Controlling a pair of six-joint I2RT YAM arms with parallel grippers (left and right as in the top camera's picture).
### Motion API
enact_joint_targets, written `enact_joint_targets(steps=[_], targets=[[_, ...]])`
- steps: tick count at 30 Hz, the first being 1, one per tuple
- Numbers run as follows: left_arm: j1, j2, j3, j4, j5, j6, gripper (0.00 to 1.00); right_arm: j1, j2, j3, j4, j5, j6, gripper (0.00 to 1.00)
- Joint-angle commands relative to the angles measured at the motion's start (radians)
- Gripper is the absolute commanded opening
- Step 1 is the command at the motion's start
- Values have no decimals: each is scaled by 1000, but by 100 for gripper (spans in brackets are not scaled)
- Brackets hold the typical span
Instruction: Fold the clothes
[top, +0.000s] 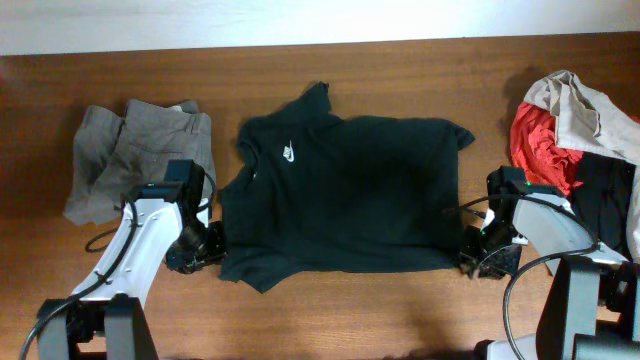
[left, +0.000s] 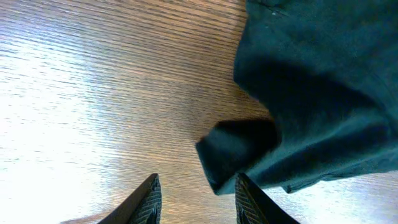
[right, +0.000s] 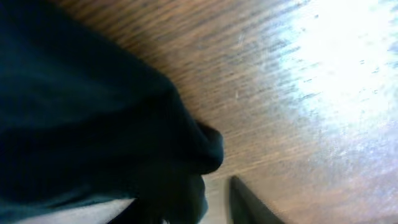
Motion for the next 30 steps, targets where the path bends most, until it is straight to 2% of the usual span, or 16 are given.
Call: enact_joint_targets(steps=[1, 5, 7, 9, 13, 15, 18, 21, 23, 28, 30], targets=[[7, -8, 11, 31, -24, 7, 39, -1, -23, 15, 5, 16, -5, 51], [7, -9, 51, 101, -8, 51, 32, -1, -31, 16, 46, -27, -25, 51], [7, -9, 76, 110, -17, 66, 22, -2, -50, 19, 50, -26, -23, 50], [7, -9, 105, 112, -50, 66, 1, -2, -81, 31, 39, -26, -12, 51], [7, -14, 156, 194, -49, 70, 1, -2, -172, 81, 9, -27, -5, 53], [6, -16, 159, 275, 19, 88, 1, -2, -214, 107, 2, -34, -5, 54], [-16, -6, 155, 417, 172, 200, 1, -2, -263, 125, 40, -66, -6, 54], [-65, 24, 153, 512, 204, 310, 1, -1, -262, 124, 118, -78, -6, 36], [-99, 61, 153, 553, 204, 366, 1, -1, -241, 122, 159, -97, -6, 29], [-160, 204, 153, 617, 203, 436, 0, -1, -123, 121, 232, -185, -10, 28], [-166, 259, 153, 636, 194, 436, 1, -1, -61, 121, 273, -252, -56, 27]])
